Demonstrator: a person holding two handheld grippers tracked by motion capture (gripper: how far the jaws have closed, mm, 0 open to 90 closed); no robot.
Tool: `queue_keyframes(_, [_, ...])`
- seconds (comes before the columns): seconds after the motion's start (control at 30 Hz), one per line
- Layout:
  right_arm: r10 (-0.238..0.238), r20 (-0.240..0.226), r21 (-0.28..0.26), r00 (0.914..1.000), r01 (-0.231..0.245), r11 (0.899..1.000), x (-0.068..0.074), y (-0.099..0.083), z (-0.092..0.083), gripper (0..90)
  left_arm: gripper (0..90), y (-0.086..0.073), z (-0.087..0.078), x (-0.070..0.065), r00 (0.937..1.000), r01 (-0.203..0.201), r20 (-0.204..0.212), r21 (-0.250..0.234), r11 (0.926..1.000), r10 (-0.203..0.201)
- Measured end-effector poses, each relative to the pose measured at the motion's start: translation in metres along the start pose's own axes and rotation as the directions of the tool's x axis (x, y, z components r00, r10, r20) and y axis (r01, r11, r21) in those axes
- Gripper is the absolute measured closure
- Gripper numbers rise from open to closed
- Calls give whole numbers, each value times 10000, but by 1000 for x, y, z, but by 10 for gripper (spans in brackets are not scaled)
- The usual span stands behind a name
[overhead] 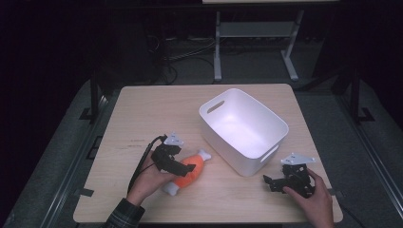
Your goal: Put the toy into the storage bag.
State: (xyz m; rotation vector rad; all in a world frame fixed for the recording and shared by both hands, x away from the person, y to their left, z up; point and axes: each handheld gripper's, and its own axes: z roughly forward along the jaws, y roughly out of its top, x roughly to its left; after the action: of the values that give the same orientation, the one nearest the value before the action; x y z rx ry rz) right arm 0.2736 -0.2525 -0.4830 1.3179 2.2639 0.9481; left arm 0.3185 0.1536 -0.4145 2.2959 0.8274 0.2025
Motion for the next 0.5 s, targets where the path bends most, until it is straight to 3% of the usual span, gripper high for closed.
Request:
queue_keyframes(0.27, [-4,0,1,10000,4,10000,0,0,0,7,125,-7,8,-6,10000,46,-64,-84,10000,-46])
queue_keyframes(0.5, [-6,0,0,10000,6,10000,0,0,0,7,125,-11,18,-7,9999,-82,-89,166,9998,83])
